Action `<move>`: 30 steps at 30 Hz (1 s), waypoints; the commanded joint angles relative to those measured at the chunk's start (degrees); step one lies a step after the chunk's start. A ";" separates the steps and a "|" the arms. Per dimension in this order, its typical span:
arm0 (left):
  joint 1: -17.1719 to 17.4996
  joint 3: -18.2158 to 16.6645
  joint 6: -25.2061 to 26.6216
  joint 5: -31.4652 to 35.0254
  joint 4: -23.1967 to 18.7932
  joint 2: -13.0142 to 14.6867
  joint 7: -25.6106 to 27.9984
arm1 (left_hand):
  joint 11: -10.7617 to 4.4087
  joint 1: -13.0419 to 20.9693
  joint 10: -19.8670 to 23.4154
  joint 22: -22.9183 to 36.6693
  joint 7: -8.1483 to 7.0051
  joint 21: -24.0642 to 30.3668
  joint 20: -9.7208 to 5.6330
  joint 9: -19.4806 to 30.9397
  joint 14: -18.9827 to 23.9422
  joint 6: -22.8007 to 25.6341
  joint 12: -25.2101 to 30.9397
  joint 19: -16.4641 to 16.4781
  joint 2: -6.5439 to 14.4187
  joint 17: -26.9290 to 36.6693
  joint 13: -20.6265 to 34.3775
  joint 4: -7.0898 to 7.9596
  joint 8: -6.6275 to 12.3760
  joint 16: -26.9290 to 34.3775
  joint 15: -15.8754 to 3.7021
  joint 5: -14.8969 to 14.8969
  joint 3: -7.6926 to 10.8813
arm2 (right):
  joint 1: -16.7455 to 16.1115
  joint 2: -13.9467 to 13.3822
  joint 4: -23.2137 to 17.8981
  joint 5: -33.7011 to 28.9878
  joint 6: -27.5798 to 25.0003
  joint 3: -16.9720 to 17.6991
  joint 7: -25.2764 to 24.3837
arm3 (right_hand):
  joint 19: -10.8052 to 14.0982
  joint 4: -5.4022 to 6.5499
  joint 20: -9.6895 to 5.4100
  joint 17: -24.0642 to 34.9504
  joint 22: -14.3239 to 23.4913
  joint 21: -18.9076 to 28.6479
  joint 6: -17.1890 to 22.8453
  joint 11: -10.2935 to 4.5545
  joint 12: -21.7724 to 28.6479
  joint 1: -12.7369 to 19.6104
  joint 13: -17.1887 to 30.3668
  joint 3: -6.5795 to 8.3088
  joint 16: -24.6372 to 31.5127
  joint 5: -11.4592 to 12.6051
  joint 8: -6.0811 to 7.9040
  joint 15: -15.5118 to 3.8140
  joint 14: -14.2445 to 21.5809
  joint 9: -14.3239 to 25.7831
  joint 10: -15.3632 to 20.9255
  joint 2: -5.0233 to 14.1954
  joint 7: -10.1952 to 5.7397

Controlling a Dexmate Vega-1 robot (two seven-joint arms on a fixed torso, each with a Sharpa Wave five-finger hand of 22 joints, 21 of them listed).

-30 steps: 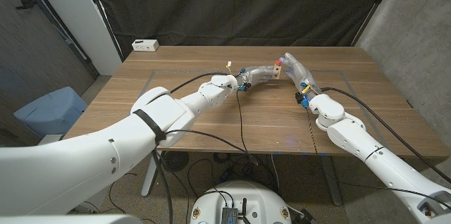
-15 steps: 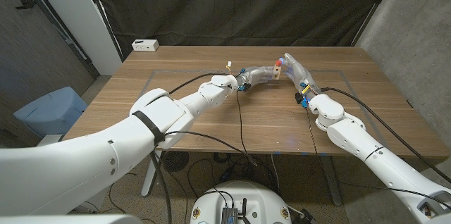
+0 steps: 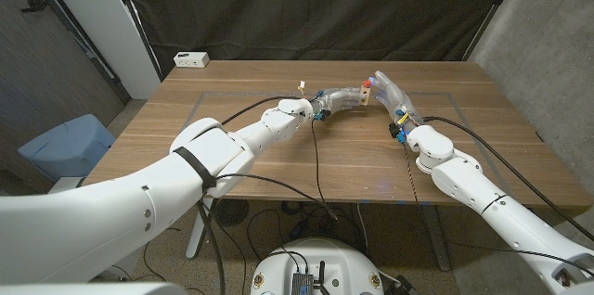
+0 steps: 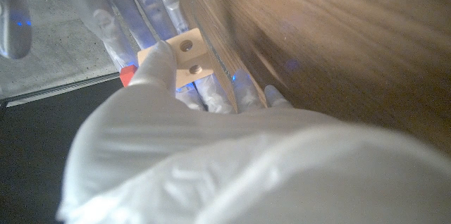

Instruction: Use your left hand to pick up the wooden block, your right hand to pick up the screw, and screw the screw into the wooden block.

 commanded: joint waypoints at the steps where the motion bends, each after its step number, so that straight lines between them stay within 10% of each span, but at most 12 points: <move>1: 0.13 0.02 0.30 -0.05 -0.32 0.15 0.13 | 0.20 -0.43 0.00 0.27 0.24 0.31 -0.04 0.30 -0.13 0.60 0.36 -0.25 -0.15 0.16 0.05 -0.01 0.47 0.12 -3.39 0.28 0.57 | -1.02 -0.27 -1.06 0.12 -0.19 0.47 -0.82 | -0.13 -0.21 0.17 0.15 0.16 0.28 0.48 -0.09 0.18 -0.22 0.05 0.39 -0.03 0.08 0.21 0.15 -3.74 0.09 -0.12 -0.04 -0.04; 30: -0.04 0.07 -0.25 0.00 0.14 -0.09 -0.20 | 0.19 -0.55 -0.01 0.27 0.23 0.32 -0.02 0.30 -0.06 0.63 0.36 -0.24 -0.13 0.17 0.04 0.05 0.49 0.15 -3.40 0.29 0.57 | -3.04 -1.77 -4.14 -0.55 -0.85 0.57 -1.19 | -0.12 -0.26 0.16 0.14 0.16 0.28 1.02 -0.11 0.25 -0.30 0.06 0.54 -0.01 0.08 0.35 0.17 -3.66 0.09 0.09 0.03 -0.20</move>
